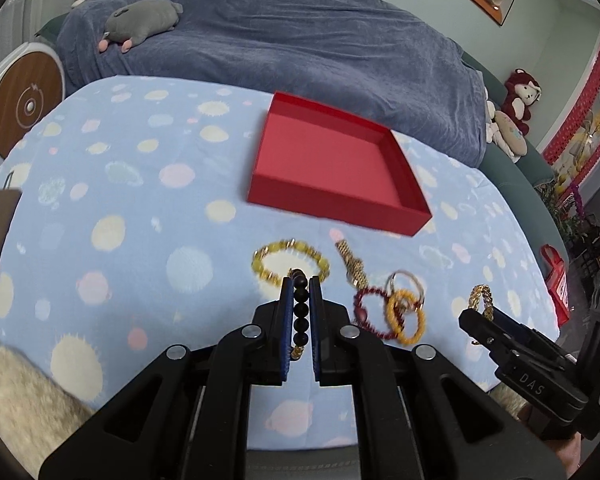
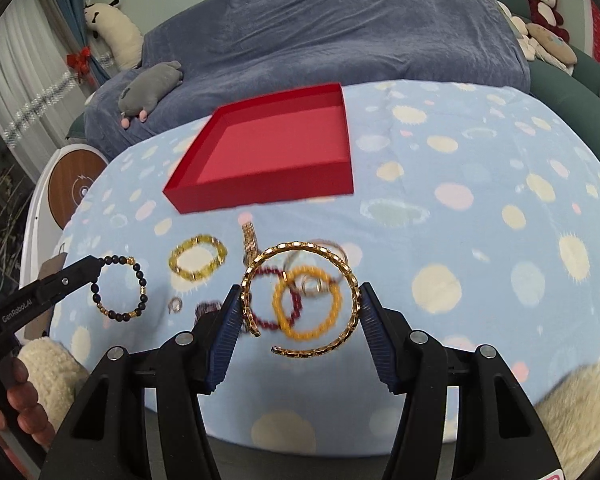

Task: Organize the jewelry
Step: 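Carry both bracelets into the red box and open both tools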

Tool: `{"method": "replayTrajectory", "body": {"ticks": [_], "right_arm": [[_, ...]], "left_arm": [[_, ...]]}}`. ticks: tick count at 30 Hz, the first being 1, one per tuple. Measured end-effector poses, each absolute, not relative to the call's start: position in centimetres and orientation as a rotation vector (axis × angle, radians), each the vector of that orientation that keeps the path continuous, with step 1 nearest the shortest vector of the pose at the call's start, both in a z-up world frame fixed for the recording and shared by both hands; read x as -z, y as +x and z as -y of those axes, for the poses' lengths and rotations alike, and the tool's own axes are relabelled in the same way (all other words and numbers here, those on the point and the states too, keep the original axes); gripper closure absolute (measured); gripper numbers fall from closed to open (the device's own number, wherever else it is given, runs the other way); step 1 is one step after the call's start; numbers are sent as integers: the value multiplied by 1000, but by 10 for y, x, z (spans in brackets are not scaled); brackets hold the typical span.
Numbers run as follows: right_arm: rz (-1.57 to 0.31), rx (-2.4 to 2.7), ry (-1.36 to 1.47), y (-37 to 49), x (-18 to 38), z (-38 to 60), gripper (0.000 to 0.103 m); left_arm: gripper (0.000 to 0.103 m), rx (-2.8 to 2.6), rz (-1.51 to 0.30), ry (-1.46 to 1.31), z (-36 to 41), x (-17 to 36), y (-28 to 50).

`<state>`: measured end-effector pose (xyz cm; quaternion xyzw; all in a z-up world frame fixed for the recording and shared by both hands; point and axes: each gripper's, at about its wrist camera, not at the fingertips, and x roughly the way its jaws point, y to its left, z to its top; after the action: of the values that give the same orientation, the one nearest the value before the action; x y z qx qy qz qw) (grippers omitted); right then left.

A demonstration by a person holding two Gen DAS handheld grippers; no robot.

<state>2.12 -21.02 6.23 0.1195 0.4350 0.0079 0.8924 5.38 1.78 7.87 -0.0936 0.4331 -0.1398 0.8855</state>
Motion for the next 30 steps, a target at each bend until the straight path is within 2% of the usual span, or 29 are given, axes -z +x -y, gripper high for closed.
{"method": "replayTrajectory", "body": {"ticks": [11,17,26,27,30], "right_arm": [[-839,-63,245,189,-94,225,47],[-873,-51,240,277,-75,231,47],[-971,-36,212,340,-30,230,46],[-975,-32,214,341,-27,230,45],[-966,-14,216,337,-27,233,40]], "left_arm": [[95,362,-843,-176,39,-114,215],[95,331,-889,-160,62,-84,303],[95,302,-959,-159,71,-39,360],[92,301,-950,-167,70,-38,359],[53,269,-923,-163,65,-38,356]]}}
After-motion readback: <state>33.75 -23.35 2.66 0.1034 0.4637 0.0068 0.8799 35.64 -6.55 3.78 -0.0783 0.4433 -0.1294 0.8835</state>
